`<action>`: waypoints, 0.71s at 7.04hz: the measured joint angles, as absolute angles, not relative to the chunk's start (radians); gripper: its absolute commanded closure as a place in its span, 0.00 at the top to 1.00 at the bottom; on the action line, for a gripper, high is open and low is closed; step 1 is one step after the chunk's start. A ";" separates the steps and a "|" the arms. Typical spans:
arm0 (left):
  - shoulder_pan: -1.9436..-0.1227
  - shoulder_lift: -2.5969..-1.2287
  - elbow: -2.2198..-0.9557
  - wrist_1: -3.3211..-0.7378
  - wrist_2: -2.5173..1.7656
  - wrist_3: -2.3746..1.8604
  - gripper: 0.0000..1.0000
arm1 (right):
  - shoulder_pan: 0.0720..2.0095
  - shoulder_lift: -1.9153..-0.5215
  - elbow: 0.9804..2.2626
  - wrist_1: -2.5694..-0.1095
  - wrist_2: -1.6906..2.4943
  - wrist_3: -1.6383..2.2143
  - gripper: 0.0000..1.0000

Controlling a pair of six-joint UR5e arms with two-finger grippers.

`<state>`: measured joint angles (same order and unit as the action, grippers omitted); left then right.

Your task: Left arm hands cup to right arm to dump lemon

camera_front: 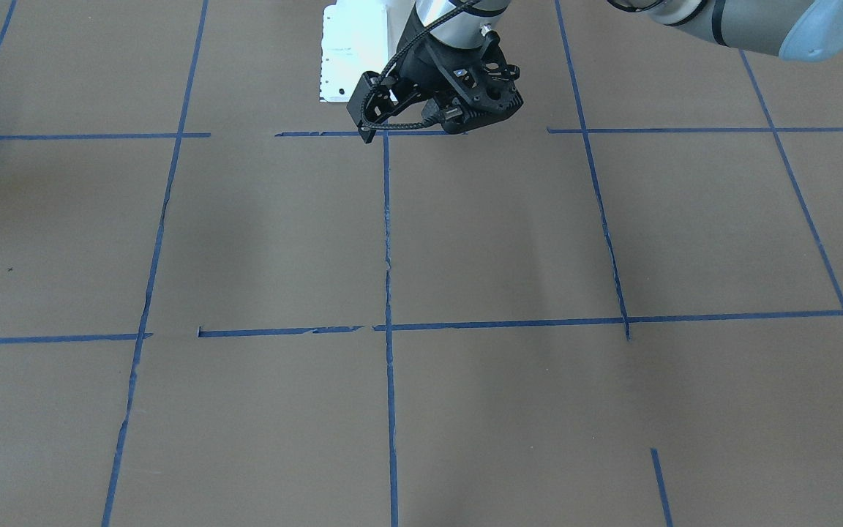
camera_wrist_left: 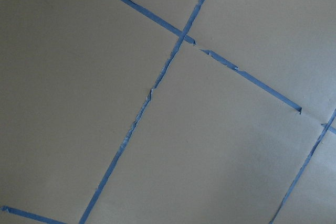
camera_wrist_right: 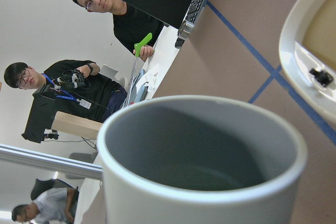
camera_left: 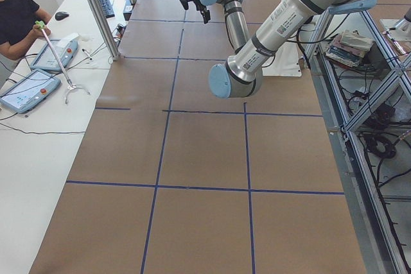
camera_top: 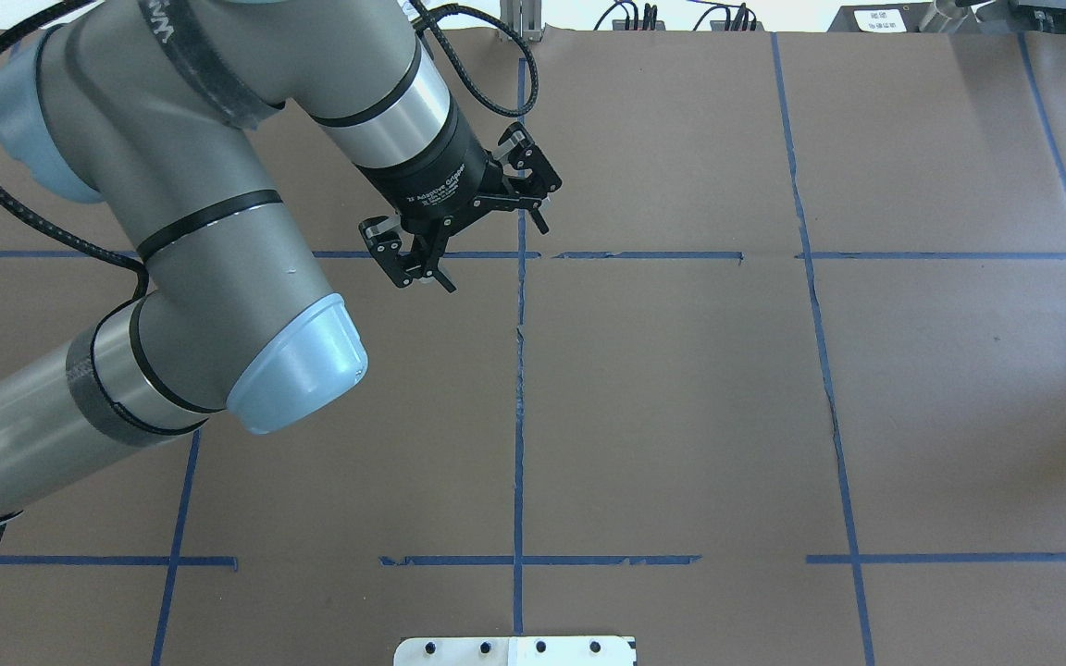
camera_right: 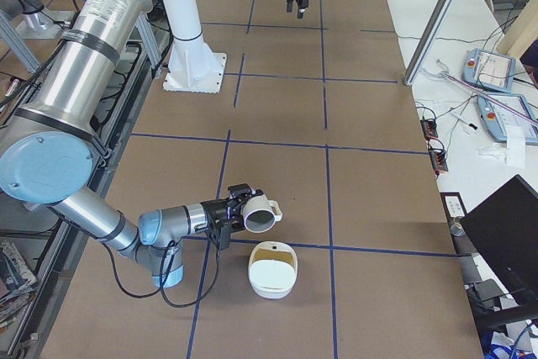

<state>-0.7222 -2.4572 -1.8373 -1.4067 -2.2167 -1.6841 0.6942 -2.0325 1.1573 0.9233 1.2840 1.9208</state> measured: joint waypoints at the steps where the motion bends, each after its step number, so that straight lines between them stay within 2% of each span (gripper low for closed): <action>1: -0.722 -2.457 -1.840 -1.407 -2.210 -1.684 1.00 | 0.836 -1.998 1.128 0.935 1.419 2.061 0.05; 5: -0.721 -2.445 -1.863 -1.405 -2.206 -1.685 1.00 | 1.134 -1.881 1.059 0.941 1.616 2.543 0.07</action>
